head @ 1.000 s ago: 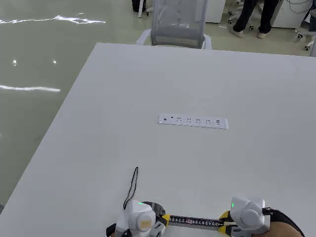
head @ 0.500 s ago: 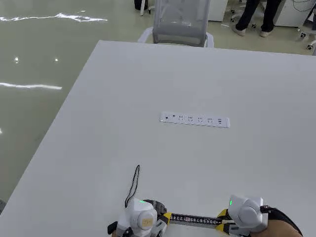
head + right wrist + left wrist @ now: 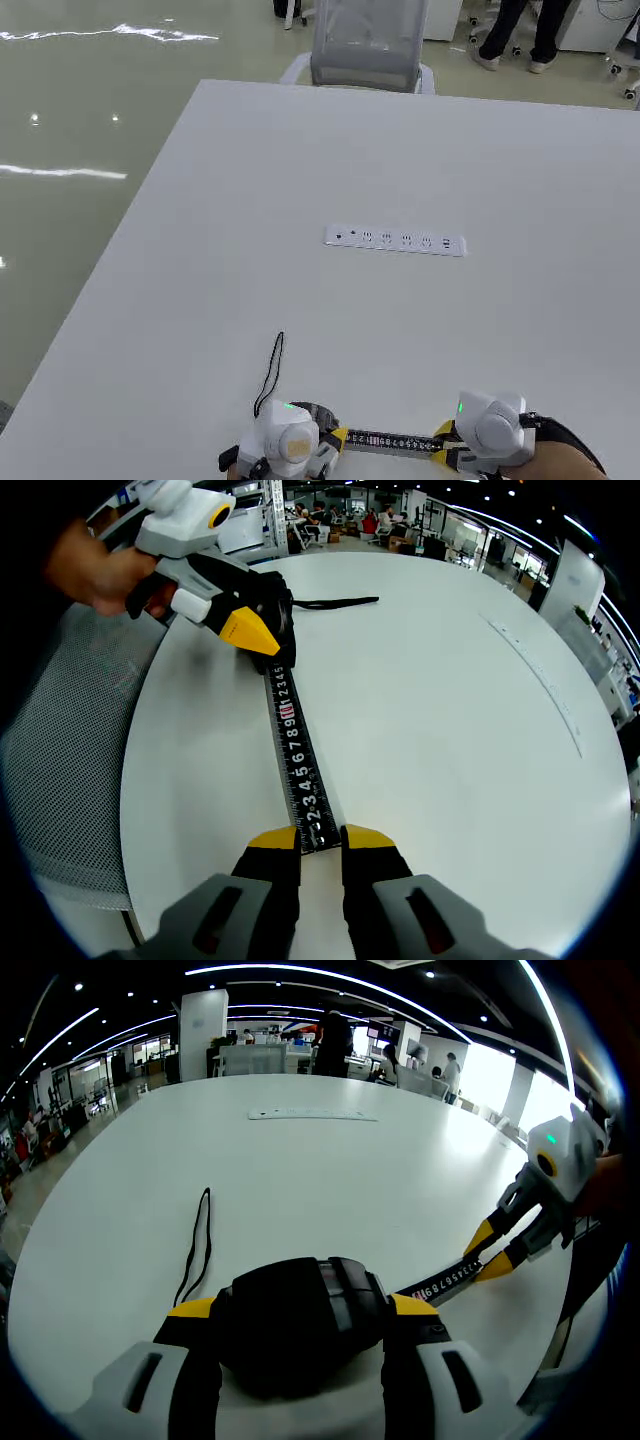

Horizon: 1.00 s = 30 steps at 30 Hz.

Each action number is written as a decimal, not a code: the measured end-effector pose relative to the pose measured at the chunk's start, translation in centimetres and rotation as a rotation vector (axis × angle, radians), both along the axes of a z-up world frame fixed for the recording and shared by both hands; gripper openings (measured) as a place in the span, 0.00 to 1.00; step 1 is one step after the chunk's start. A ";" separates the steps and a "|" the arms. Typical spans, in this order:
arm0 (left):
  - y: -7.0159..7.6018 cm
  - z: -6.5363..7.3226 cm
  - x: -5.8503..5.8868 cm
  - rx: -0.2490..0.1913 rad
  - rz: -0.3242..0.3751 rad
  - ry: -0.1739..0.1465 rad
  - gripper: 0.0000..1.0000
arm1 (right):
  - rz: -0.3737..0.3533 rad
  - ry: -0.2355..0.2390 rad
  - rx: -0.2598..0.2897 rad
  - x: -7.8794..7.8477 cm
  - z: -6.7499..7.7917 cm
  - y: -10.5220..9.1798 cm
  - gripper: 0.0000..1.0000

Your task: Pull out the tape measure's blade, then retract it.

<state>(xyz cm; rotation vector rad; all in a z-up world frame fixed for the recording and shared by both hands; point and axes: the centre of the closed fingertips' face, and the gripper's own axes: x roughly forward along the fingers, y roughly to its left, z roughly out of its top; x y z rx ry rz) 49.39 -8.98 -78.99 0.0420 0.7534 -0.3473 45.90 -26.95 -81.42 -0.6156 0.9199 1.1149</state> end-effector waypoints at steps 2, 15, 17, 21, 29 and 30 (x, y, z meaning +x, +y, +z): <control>0.0 0.1 0.0 0.000 0.000 0.000 0.62 | 0.000 0.000 0.001 0.0 0.0 0.1 0.14; 0.0 0.1 0.0 0.001 0.000 -0.003 0.62 | 0.007 0.000 0.004 0.1 0.0 0.8 0.14; 0.0 0.1 0.0 0.000 -0.001 -0.002 0.62 | 0.008 0.000 0.005 0.2 0.0 1.0 0.14; 0.0 0.1 0.0 0.000 0.000 -0.001 0.62 | 0.010 0.000 0.006 0.2 -0.1 1.2 0.14; 0.0 0.1 0.0 0.000 0.000 -0.004 0.62 | 0.012 0.002 0.007 0.3 -0.1 1.6 0.14; 0.0 0.1 0.0 -0.001 0.000 -0.005 0.62 | 0.013 0.002 0.007 0.3 0.0 1.7 0.14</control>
